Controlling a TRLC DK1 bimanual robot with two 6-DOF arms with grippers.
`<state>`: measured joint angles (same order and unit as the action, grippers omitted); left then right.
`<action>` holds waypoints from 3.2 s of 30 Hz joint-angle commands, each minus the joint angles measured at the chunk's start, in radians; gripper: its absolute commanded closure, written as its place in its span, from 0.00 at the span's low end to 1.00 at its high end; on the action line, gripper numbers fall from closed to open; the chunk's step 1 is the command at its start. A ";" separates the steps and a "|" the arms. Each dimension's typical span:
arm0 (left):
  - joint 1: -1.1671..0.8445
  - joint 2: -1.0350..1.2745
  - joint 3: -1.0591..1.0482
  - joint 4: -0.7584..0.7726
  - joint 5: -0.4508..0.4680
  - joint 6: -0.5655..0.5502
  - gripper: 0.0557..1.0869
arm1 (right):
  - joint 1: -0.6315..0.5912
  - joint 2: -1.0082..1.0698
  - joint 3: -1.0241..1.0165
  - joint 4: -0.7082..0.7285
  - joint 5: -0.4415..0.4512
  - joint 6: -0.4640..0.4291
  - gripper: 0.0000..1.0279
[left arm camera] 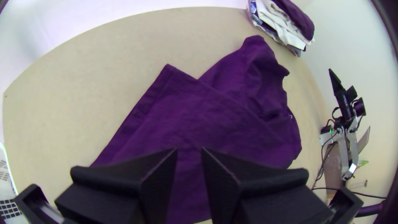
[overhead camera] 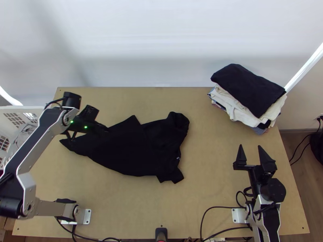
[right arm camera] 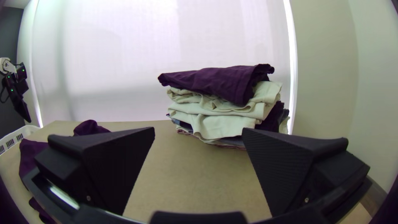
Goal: Fold the t-shirt
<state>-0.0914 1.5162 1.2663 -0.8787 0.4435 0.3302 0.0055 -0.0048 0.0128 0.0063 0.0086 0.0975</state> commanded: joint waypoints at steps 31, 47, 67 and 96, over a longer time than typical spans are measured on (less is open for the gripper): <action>-0.079 0.484 0.242 0.130 -0.247 0.276 0.60 | 0.001 0.003 -0.004 -0.020 0.008 0.007 0.04; -0.068 0.421 0.262 0.152 -0.227 0.181 0.97 | 0.001 0.003 -0.004 -0.020 0.008 0.007 0.04; 0.151 -0.134 0.208 0.205 -0.216 -0.370 0.97 | 0.005 0.003 -0.004 -0.020 0.008 0.007 0.04; 0.357 -0.113 0.108 0.164 -0.408 -0.556 0.97 | 0.172 0.005 0.003 -0.025 0.004 0.166 0.04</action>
<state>0.2531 1.4090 1.4105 -0.7162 0.0402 -0.2081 0.1387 -0.0048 0.0132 0.0059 0.0101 0.2764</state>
